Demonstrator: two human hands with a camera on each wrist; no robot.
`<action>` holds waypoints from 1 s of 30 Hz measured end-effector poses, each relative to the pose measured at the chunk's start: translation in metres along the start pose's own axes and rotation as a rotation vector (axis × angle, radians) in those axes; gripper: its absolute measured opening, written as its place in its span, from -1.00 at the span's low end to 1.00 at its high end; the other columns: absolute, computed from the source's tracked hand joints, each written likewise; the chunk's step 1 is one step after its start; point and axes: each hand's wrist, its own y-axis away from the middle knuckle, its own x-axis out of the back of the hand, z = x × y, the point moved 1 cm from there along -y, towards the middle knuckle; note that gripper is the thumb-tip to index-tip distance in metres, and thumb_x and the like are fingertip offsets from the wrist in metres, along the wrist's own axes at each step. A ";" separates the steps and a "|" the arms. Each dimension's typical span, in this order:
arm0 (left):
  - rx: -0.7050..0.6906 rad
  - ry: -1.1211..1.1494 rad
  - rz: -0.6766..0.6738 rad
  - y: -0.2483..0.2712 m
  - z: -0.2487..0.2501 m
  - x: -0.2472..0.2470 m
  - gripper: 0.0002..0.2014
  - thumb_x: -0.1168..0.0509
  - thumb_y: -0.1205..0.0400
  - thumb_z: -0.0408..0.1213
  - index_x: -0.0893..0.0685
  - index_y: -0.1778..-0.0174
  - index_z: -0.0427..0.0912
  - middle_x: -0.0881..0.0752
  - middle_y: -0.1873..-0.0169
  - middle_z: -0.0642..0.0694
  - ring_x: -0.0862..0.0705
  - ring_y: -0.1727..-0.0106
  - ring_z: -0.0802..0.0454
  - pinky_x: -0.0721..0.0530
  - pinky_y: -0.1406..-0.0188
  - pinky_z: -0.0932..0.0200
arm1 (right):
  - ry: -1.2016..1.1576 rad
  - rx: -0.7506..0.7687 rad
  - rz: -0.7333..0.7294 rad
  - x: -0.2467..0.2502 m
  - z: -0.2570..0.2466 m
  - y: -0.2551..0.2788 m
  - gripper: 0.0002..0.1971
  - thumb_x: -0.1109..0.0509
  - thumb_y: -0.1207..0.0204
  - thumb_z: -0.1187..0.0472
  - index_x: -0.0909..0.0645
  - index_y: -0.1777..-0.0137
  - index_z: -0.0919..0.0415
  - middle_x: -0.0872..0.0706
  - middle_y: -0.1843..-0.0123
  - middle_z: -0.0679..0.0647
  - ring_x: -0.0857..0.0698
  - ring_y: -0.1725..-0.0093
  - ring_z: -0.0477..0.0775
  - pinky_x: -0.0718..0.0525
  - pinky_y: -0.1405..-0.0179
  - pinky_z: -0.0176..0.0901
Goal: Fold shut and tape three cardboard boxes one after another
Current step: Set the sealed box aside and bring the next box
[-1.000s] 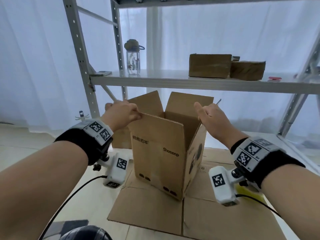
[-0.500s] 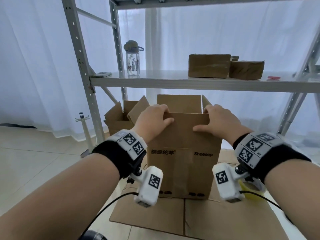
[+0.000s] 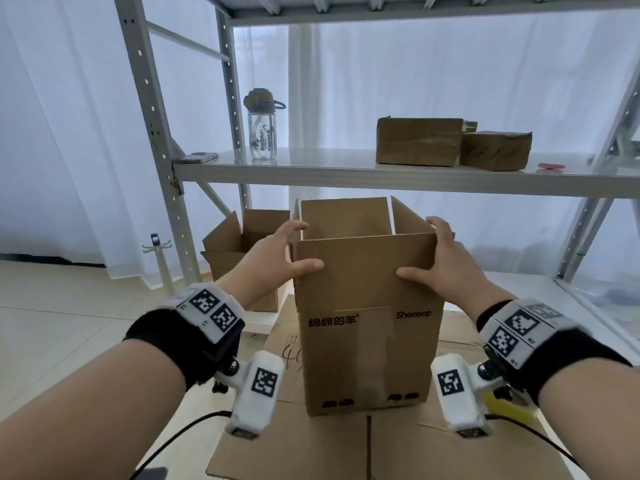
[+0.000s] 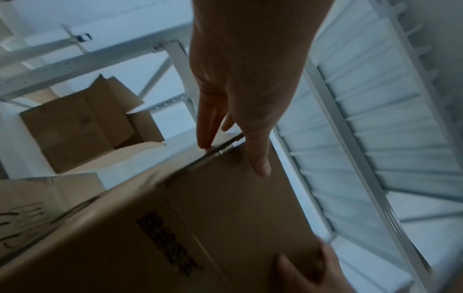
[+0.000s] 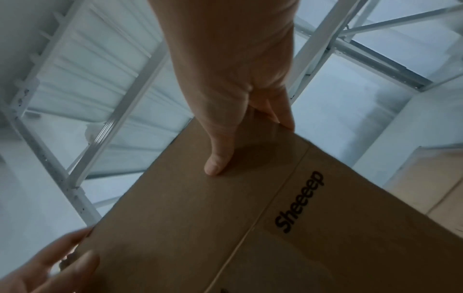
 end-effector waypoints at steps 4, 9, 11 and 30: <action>0.005 -0.094 -0.030 -0.019 0.003 -0.012 -0.46 -0.42 -0.55 -0.01 -0.38 -0.41 0.08 -0.49 -0.19 -0.01 -0.52 -0.09 0.08 -0.47 -0.07 0.26 | 0.048 0.039 -0.065 -0.008 -0.002 -0.019 -0.29 -0.59 -0.40 0.15 -0.21 -0.41 0.03 -0.47 -0.18 0.06 -0.52 -0.21 0.16 -0.55 -0.18 0.04; 0.057 -0.134 0.003 -0.056 -0.017 -0.004 -0.67 -0.28 -0.66 -0.04 -0.43 -0.28 -0.03 -0.59 -0.15 -0.10 -0.62 -0.05 -0.01 -0.58 -0.02 0.16 | 0.128 0.066 -0.125 -0.014 -0.013 -0.051 -0.48 -0.46 -0.53 0.27 -0.25 -0.35 0.05 -0.56 -0.12 0.09 -0.56 -0.04 0.12 -0.58 -0.04 -0.04; 0.109 -0.168 0.032 -0.073 -0.028 0.000 -0.64 -0.22 -0.69 -0.04 -0.39 -0.34 -0.08 -0.63 -0.15 -0.12 -0.64 -0.06 -0.04 -0.63 -0.04 0.10 | 0.121 0.081 -0.125 -0.022 -0.019 -0.063 -0.53 -0.38 -0.58 0.29 -0.26 -0.38 0.05 -0.56 -0.12 0.07 -0.58 -0.05 0.12 -0.61 -0.11 -0.01; 0.002 -0.253 0.284 -0.230 -0.105 -0.037 -0.93 -0.22 -0.68 -0.33 -0.57 -0.04 -0.12 -0.67 0.10 -0.08 -0.64 0.04 -0.07 -0.57 0.07 0.09 | 0.137 0.167 0.177 -0.104 0.021 -0.224 -0.87 -0.28 -0.57 0.40 -0.62 0.03 0.20 -0.72 0.17 0.12 -0.65 0.16 0.17 -0.52 0.18 -0.10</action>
